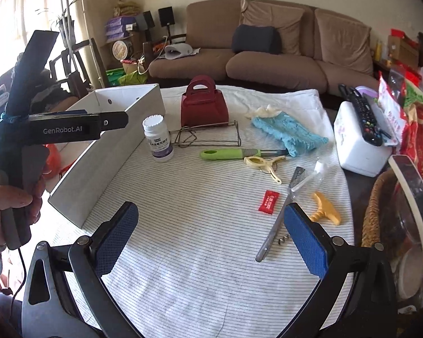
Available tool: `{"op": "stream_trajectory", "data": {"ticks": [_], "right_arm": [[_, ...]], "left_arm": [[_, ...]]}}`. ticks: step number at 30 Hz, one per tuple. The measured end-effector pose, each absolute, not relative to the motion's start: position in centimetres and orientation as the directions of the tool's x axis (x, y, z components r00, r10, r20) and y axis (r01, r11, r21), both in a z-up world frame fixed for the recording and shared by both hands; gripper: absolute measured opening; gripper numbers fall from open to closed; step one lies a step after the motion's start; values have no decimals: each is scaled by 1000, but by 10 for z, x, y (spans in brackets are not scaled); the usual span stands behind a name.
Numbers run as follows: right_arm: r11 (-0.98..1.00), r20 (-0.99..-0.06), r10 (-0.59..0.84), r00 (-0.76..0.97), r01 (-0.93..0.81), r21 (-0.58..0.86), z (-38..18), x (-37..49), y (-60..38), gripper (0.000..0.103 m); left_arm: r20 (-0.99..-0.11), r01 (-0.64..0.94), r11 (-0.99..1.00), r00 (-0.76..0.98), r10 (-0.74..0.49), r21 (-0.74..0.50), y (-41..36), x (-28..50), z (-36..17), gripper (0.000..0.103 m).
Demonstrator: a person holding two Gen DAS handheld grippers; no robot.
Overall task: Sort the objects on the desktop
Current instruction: 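Reach the left tool to the white pill bottle and close on its lid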
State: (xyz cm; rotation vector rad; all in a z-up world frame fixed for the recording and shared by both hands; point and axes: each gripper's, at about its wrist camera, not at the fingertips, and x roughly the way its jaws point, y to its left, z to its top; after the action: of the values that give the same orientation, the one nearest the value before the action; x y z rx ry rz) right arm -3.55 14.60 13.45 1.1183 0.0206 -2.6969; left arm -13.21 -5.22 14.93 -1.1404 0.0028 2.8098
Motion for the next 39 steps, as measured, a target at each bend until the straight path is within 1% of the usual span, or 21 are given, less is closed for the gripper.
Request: {"op": "stream_trajectory", "data": {"ticks": [4, 7, 10, 12, 15, 19, 21, 26, 28, 29, 30, 32, 35, 36, 37, 39], "right_arm": [[-968, -693, -233, -682, 233, 96, 119, -66, 143, 103], [-962, -688, -251, -681, 252, 102, 107, -82, 137, 103], [-959, -683, -267, -680, 257, 119, 95, -92, 134, 103], [-958, -682, -276, -677, 255, 134, 89, -97, 135, 103], [-956, -685, -282, -671, 258, 140, 81, -102, 134, 103], [-951, -686, -295, -665, 274, 143, 74, -110, 130, 103], [-946, -680, -311, -664, 288, 152, 71, -117, 125, 103], [-927, -669, -366, -646, 317, 202, 54, -142, 105, 95], [-917, -665, -392, -636, 324, 231, 47, -149, 96, 94], [-914, -660, -400, -636, 326, 240, 45, -152, 92, 94], [-912, -655, -407, -637, 328, 248, 42, -154, 89, 94], [-908, -650, -416, -636, 333, 255, 37, -158, 83, 94], [-905, -649, -420, -634, 339, 255, 30, -165, 76, 94], [-905, -649, -421, -634, 338, 258, 29, -167, 75, 93], [-905, -648, -422, -634, 334, 263, 28, -169, 75, 85], [-902, -646, -431, -630, 322, 288, 25, -173, 79, 83]], "left_arm": [[-701, -136, -990, -704, 119, -32, -43, -157, 138, 101], [-702, -153, -988, -702, 120, -17, -35, -172, 132, 94], [-704, -144, -989, -702, 108, -8, -29, -185, 125, 85], [-716, -130, -992, -693, 89, 3, -27, -194, 116, 70], [-738, -125, -992, -670, 86, -1, -26, -207, 100, 63], [-732, -135, -991, -677, 77, 21, -21, -213, 94, 62], [-738, -147, -989, -667, 100, -1, -24, -217, 95, 62], [-751, -178, -984, -648, 127, -14, -34, -221, 99, 62], [-732, -166, -986, -670, 125, -17, -41, -220, 104, 64], [-727, -158, -987, -678, 114, -8, -44, -221, 106, 70], [-723, -149, -989, -683, 103, 0, -45, -223, 106, 73], [-731, -165, -986, -670, 128, -21, -45, -228, 103, 73], [-752, -180, -984, -650, 111, 10, -36, -235, 93, 73], [-754, -180, -984, -648, 111, 10, -35, -236, 90, 73], [-748, -174, -985, -655, 110, 7, -36, -236, 89, 72], [-745, -177, -984, -653, 139, -28, -39, -238, 89, 70]]}}
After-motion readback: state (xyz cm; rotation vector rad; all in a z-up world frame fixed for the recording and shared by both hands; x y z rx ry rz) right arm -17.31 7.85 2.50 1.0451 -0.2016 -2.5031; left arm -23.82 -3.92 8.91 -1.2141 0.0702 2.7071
